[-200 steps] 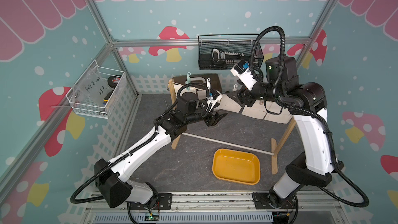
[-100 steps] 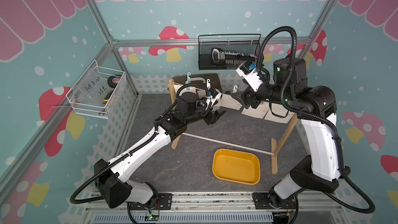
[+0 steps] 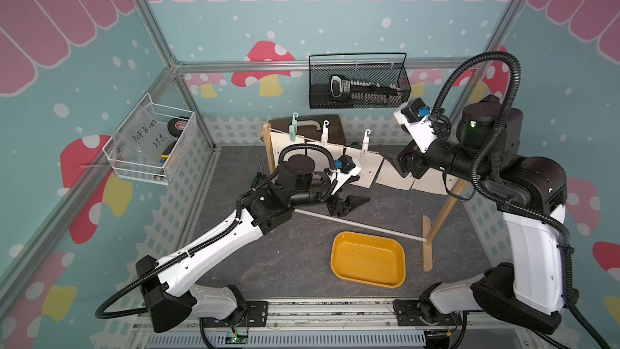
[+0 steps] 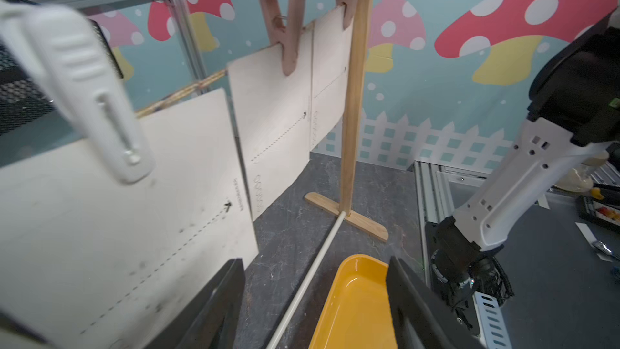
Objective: Remove the postcards from the strings
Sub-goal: Pinch the postcard on the clothesline.
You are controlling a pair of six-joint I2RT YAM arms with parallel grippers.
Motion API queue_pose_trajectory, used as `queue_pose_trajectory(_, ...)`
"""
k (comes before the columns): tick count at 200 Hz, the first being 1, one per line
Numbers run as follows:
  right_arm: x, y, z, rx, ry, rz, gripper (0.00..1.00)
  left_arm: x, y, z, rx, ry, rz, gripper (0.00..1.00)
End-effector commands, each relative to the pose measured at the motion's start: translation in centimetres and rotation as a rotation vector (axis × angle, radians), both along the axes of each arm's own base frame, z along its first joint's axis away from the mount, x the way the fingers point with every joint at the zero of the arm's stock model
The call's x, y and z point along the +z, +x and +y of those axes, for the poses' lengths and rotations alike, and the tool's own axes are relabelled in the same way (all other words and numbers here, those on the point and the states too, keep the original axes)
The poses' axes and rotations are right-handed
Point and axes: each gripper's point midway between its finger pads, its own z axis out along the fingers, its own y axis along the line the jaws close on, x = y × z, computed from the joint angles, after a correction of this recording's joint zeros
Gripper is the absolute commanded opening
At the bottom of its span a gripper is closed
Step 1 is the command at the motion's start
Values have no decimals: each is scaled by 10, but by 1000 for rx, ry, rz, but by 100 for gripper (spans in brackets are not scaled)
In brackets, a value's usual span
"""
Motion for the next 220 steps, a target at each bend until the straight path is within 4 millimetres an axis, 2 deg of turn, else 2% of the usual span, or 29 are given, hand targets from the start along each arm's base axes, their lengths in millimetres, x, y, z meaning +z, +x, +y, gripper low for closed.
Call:
queue_pose_trajectory(1,3,3,-20,-93,-22,-42,80,-1,2,-18,-32,24,-9,71)
queue_pose_trajectory(39,3,1,-41,-165,-46,-61,83,3,17,-42,-15,5,-18,70)
queue_pose_trajectory(78,-9,10,-52,-214,-72,-18,84,6,35,-50,48,-21,-51,71)
queue_pose_trajectory(141,-24,5,-53,-197,-76,68,81,6,58,-59,106,-10,-92,70)
queue_pose_trajectory(184,-27,0,-53,-183,-80,87,80,3,69,-65,110,-14,-92,70)
queue_pose_trajectory(220,-32,2,-49,-169,-84,107,79,5,70,-68,86,-28,-92,67)
